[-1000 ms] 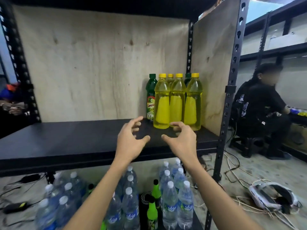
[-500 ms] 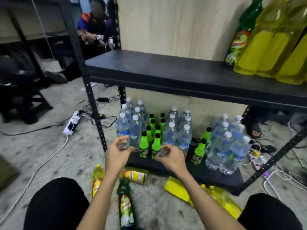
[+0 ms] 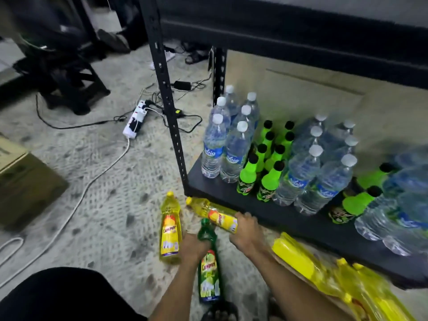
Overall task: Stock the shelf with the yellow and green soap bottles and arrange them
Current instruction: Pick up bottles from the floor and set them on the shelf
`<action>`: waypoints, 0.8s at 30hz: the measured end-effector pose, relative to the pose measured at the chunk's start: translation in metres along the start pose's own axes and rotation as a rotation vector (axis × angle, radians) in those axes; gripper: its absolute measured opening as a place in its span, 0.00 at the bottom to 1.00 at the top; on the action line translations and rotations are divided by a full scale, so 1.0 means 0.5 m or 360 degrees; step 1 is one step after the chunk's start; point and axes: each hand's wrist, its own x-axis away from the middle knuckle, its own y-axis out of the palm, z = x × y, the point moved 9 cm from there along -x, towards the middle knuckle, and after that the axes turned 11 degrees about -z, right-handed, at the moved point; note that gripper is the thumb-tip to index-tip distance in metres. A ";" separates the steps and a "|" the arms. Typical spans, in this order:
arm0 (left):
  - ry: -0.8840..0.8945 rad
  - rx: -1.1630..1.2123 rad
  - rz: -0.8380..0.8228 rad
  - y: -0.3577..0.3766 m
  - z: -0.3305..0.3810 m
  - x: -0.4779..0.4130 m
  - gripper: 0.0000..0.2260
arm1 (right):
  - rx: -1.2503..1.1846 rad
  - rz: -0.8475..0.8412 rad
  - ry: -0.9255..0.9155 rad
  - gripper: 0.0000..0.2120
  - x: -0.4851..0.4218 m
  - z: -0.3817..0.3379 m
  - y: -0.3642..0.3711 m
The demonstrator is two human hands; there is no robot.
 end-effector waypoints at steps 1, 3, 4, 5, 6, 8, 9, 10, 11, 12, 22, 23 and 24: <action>-0.0035 -0.0083 -0.0042 0.018 -0.014 -0.024 0.18 | 0.0075 -0.0001 0.0002 0.28 -0.026 0.002 0.016; -0.0129 -0.0226 -0.0113 0.051 -0.044 -0.065 0.18 | 0.0186 -0.0005 0.0001 0.27 -0.073 0.004 0.045; -0.0170 -0.0261 -0.0138 0.066 -0.057 -0.082 0.19 | 0.0212 -0.0015 -0.0005 0.27 -0.095 0.003 0.059; -0.0204 -0.0281 -0.0152 0.078 -0.068 -0.098 0.20 | 0.0229 -0.0028 -0.0017 0.27 -0.116 0.001 0.073; -0.0236 -0.0307 -0.0158 0.090 -0.078 -0.113 0.22 | 0.0252 -0.0040 -0.0036 0.26 -0.136 -0.002 0.086; -0.0318 -0.0369 -0.0164 0.107 -0.096 -0.136 0.29 | 0.0331 -0.0046 -0.0079 0.26 -0.169 -0.011 0.106; -0.0348 -0.0394 -0.0171 0.114 -0.102 -0.147 0.34 | 0.0372 -0.0048 -0.0088 0.26 -0.183 -0.014 0.114; -0.0365 -0.0401 -0.0185 0.122 -0.108 -0.158 0.37 | 0.0403 -0.0053 -0.0089 0.26 -0.195 -0.016 0.122; -0.0376 -0.0390 -0.0207 0.131 -0.114 -0.168 0.39 | 0.0421 -0.0058 -0.0085 0.27 -0.204 -0.016 0.130; -0.0386 -0.0378 -0.0227 0.139 -0.118 -0.174 0.41 | 0.0430 -0.0062 -0.0077 0.27 -0.212 -0.015 0.137; -0.0206 -0.0482 -0.0012 0.122 -0.127 -0.181 0.32 | 0.0679 0.0156 -0.0127 0.21 -0.228 -0.030 0.158; -0.0206 -0.0476 0.0011 0.115 -0.130 -0.181 0.33 | 0.0697 0.0168 -0.0130 0.22 -0.225 -0.033 0.165; -0.0211 -0.0468 0.0039 0.109 -0.132 -0.182 0.33 | 0.0726 0.0179 -0.0128 0.22 -0.225 -0.034 0.173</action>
